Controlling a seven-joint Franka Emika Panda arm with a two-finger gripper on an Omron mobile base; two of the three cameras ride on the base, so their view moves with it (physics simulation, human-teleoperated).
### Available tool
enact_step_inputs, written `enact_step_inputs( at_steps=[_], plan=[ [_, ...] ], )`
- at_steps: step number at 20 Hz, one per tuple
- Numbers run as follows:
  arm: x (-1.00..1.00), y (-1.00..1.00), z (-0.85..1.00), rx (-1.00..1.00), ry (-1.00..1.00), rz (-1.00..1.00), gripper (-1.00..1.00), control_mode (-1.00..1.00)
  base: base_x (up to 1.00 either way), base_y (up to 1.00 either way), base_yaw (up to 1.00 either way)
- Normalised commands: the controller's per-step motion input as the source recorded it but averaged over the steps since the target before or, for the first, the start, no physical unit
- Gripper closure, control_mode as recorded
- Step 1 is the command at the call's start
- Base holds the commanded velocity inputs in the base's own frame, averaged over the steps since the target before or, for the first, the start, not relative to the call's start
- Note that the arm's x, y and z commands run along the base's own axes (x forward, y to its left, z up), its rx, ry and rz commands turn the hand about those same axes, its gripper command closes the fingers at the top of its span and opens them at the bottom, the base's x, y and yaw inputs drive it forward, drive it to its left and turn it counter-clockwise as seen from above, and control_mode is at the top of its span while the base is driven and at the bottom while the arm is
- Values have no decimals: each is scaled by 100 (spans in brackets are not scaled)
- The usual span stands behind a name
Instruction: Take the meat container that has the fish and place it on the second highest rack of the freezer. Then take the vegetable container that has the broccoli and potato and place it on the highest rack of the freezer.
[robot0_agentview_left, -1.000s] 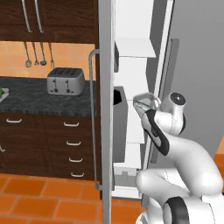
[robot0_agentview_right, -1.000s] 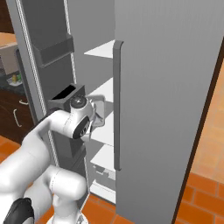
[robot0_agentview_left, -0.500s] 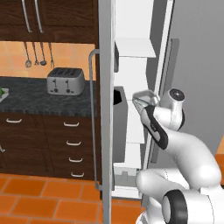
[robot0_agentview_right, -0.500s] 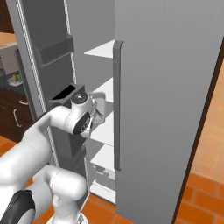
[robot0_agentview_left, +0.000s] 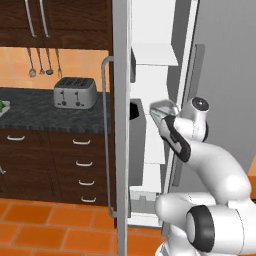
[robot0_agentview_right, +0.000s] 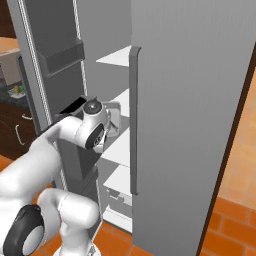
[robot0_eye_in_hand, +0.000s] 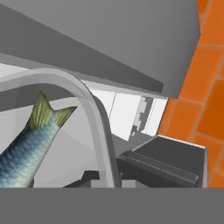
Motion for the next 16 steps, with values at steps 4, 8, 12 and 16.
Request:
enact_step_inputs(
  at_steps=[4, 8, 12, 16],
  plan=[
    [31, 6, 9, 0, 0, 0, 100, -100, 0, 0, 0],
    [40, 0, 5, 1, 0, 0, 100, -100, 0, 0, 0],
    [51, 0, 3, 1, 0, 0, 100, -100, 0, 0, 0],
    [49, 0, 0, 1, 0, 0, 100, -100, 0, 0, 0]
  ],
)
